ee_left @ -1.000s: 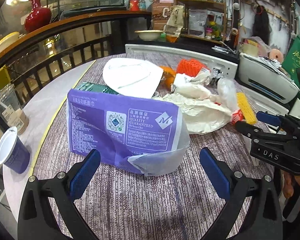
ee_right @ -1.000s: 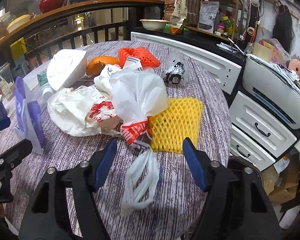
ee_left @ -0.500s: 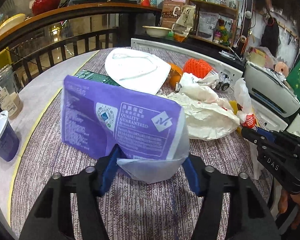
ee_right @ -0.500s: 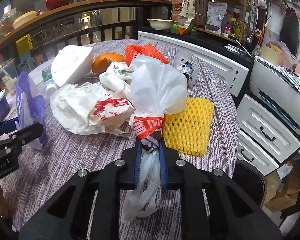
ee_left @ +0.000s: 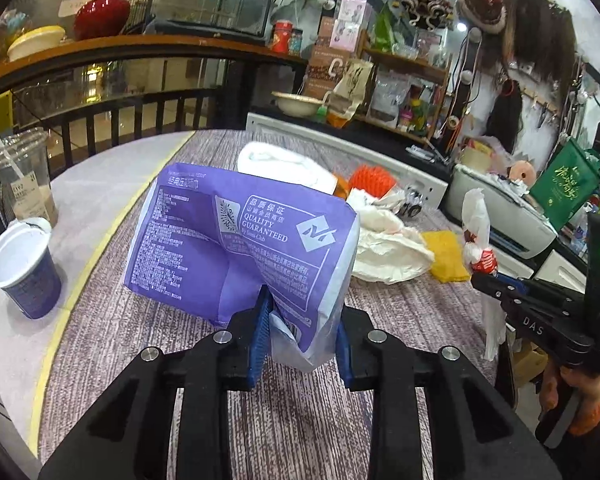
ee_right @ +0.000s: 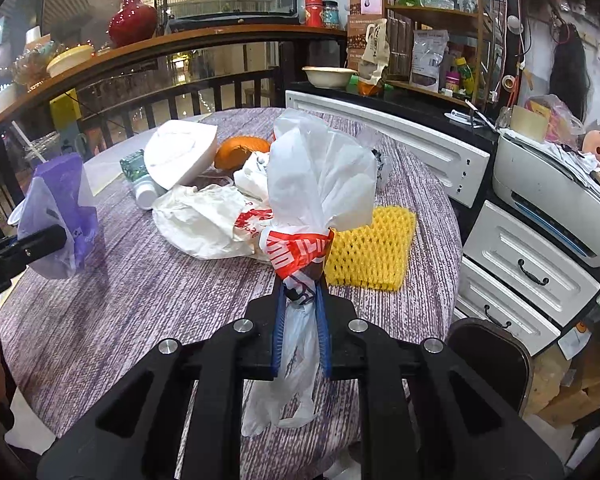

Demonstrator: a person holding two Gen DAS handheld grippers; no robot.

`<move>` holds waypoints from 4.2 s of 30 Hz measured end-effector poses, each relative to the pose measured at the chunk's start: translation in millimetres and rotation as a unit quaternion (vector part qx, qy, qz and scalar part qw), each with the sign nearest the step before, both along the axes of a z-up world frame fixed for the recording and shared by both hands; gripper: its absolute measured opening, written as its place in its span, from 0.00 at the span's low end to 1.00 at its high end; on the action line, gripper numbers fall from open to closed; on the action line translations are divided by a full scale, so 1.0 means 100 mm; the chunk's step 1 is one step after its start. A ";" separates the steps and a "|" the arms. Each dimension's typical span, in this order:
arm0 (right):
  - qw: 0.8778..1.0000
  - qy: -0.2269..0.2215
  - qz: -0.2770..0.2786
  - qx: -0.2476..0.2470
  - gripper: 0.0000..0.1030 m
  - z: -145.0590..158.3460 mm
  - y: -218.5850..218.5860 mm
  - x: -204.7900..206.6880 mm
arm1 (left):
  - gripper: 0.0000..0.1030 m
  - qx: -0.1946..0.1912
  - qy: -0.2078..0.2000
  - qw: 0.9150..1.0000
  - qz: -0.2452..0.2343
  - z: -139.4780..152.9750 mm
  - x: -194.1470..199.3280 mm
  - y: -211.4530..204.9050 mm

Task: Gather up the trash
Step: 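Carry the white plastic bag over the black bin with the right tool, then open the right tool to drop the white plastic bag into the bin, then open the left tool to drop the purple paper bag into the bin, then move both tools back over the table toward the remaining trash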

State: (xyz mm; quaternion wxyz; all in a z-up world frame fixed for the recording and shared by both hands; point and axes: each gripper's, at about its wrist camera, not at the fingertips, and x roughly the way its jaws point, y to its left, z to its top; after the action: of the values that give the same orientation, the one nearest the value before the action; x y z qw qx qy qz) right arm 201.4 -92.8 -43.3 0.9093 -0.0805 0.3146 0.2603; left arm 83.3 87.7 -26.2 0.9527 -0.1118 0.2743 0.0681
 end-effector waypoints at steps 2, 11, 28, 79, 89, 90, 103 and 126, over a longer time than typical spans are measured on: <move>1.000 -0.006 0.000 0.003 0.14 0.03 -0.04 -0.07 | 0.25 0.002 -0.015 1.000 -0.007 0.06 -0.07 -0.03; 0.999 -0.027 -0.020 0.017 0.14 0.12 -0.37 -0.36 | 0.24 0.016 -0.060 0.997 -0.054 0.27 -0.21 -0.37; 0.986 0.006 -0.165 -0.025 0.14 -0.34 -1.49 -0.25 | 0.24 0.034 -0.101 0.974 -0.202 0.36 -0.13 -1.35; 0.888 0.104 -0.448 0.008 0.71 -1.27 -3.29 -0.54 | 0.25 0.076 0.159 0.890 -0.420 -1.02 1.09 -3.30; 0.887 0.108 -0.449 0.013 0.73 -1.29 -3.26 -0.55 | 0.63 0.082 0.170 0.891 -0.414 -1.12 1.13 -3.30; 0.887 0.107 -0.449 0.014 0.74 -1.28 -3.27 -0.55 | 0.65 0.082 0.167 0.891 -0.414 -1.11 1.11 -3.30; 0.894 0.083 -0.439 0.035 0.80 -1.10 -3.21 -0.60 | 0.86 0.101 0.095 0.902 -0.409 -0.73 0.75 -3.18; 0.956 -0.016 -0.290 0.048 0.82 -0.16 -2.12 -0.72 | 0.95 0.112 -0.001 0.944 -0.311 -0.10 0.17 -2.10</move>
State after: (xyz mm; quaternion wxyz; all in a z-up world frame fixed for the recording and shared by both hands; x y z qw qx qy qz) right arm 129.4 -304.5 -59.5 0.9534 0.0539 0.2968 -0.0006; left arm 100.7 -122.6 -35.8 0.9329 0.0863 0.2854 -0.2018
